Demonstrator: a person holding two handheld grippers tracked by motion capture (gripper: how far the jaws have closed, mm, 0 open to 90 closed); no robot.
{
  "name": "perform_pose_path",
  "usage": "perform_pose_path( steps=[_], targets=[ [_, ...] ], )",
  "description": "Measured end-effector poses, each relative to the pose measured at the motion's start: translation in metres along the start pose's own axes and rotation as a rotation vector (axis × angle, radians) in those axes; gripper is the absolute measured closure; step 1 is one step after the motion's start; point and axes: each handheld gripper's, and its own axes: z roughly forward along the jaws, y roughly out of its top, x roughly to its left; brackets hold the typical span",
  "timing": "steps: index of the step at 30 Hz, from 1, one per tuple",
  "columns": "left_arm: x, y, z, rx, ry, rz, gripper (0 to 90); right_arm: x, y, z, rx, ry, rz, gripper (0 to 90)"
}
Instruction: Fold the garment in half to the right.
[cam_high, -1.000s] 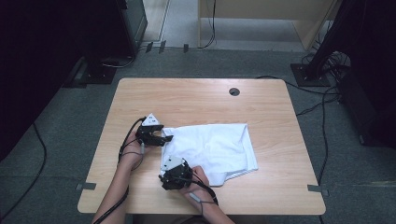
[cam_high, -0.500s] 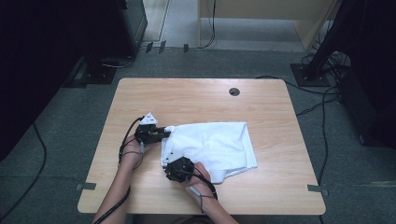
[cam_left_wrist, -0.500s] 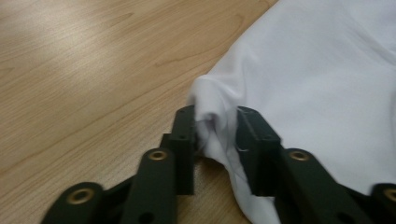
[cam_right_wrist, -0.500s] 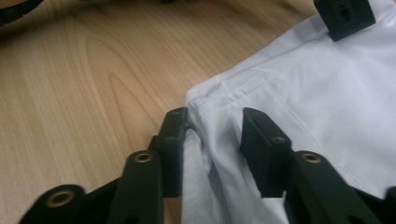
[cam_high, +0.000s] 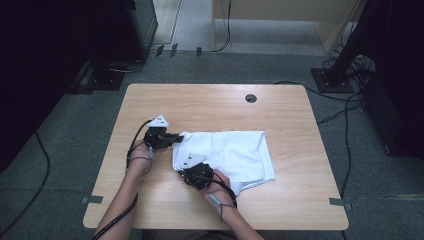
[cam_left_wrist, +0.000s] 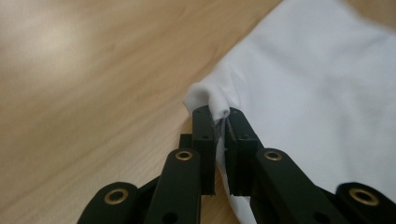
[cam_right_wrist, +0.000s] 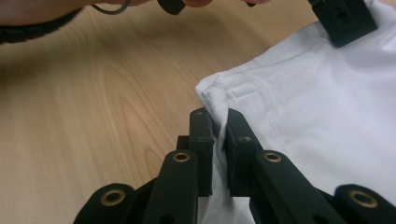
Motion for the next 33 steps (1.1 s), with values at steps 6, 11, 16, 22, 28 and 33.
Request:
perform_pose_path(
  steps=[6, 11, 16, 22, 28, 33],
  targets=[
    [-0.029, 0.047, -0.059, -0.104, -0.026, 0.117, 84.6, 0.007, 0.036, -0.058, -0.144, 0.022, -0.051, 85.1],
    [-0.055, 0.076, -0.097, -0.159, 0.016, 0.192, 84.5, 0.018, 0.067, -0.1, -0.275, 0.067, -0.085, 85.1],
    [-0.058, 0.071, -0.069, -0.045, 0.097, 0.227, 84.4, 0.003, 0.056, -0.092, -0.245, 0.084, -0.032, 85.1],
    [-0.051, 0.058, -0.009, 0.028, 0.041, 0.193, 84.1, -0.024, 0.007, -0.071, -0.117, 0.075, 0.05, 85.1],
    [-0.056, 0.056, 0.041, 0.076, -0.009, 0.193, 83.9, -0.043, -0.023, -0.075, -0.035, 0.036, 0.071, 85.0],
    [-0.059, 0.055, 0.064, 0.084, -0.021, 0.19, 83.6, -0.055, -0.04, -0.075, 0.009, 0.018, 0.055, 84.8]
  ],
)
